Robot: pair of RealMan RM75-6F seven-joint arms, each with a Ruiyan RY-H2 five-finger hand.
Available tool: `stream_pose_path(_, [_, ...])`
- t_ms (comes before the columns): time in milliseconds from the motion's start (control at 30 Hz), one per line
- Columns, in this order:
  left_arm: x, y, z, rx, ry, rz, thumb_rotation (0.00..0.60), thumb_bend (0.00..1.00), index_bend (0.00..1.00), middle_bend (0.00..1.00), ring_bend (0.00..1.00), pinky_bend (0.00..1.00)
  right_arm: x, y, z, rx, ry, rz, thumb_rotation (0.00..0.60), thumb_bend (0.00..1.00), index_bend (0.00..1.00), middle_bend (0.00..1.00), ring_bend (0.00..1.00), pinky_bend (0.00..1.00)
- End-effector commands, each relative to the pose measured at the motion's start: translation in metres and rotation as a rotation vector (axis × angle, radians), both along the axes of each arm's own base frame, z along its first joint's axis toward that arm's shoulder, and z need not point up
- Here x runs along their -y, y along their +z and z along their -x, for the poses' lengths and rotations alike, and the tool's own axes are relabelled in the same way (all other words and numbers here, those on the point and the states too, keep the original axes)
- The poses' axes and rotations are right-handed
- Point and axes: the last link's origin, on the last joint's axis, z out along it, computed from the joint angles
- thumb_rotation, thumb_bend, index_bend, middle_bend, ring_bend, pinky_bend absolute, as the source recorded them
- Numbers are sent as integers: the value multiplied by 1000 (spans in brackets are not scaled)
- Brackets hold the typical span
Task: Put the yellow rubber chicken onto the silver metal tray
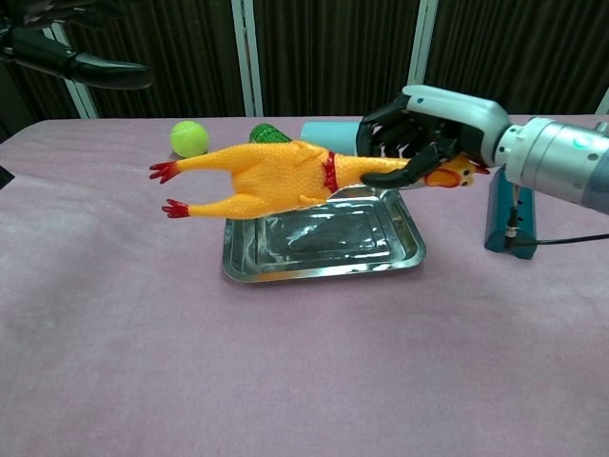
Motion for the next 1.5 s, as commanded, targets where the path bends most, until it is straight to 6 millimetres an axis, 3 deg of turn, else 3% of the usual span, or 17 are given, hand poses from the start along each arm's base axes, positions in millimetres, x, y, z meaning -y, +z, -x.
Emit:
stream_pose_path(33, [2, 3, 9, -1, 19, -1, 497, 82, 0, 0, 0, 42, 9, -16, -12, -34, 11, -16, 600, 1000, 978, 697, 704, 889])
stream_pose_path(233, [2, 2, 21, 0, 52, 6, 496, 83, 0, 0, 0, 42, 21, -31, -18, -82, 14, -18, 600, 1000, 978, 697, 703, 887])
stream_pose_path(400, [-1, 0, 28, 0, 78, 14, 498, 82, 0, 0, 0, 42, 30, -34, -10, -133, 5, -1, 600, 1000, 938, 695, 654, 833])
stream_pose_path(467, [-2, 0, 30, 2, 84, 14, 498, 83, 0, 0, 0, 42, 33, -34, -6, -154, 2, 4, 600, 1000, 828, 663, 584, 753])
stream_pose_path(533, [-3, -1, 30, 5, 88, 15, 498, 82, 0, 0, 0, 42, 35, -34, -2, -178, 1, 4, 600, 1000, 640, 569, 454, 552])
stream_pose_path(633, [-3, -2, 29, 7, 86, 20, 498, 82, 0, 0, 0, 42, 37, -33, 2, -206, -2, -8, 600, 996, 480, 470, 331, 364])
stream_pose_path(733, [-3, -3, 28, 6, 82, 24, 498, 83, 0, 0, 0, 42, 38, -32, 4, -220, -9, -19, 600, 890, 299, 347, 196, 237])
stream_pose_path(933, [-4, -4, 27, 10, 79, 22, 498, 82, 0, 0, 0, 42, 41, -26, 7, -214, -28, -19, 600, 542, 23, 138, 16, 66])
stream_pose_path(1233, [-4, -3, 26, 12, 74, 18, 496, 83, 0, 0, 0, 21, 47, -10, 6, -217, -29, 8, 600, 306, 0, 61, 0, 3])
stream_pose_path(1500, [-3, -2, 23, 13, 62, 16, 495, 83, 0, 0, 0, 21, 48, -7, 9, -262, -33, 18, 600, 120, 0, 9, 0, 0])
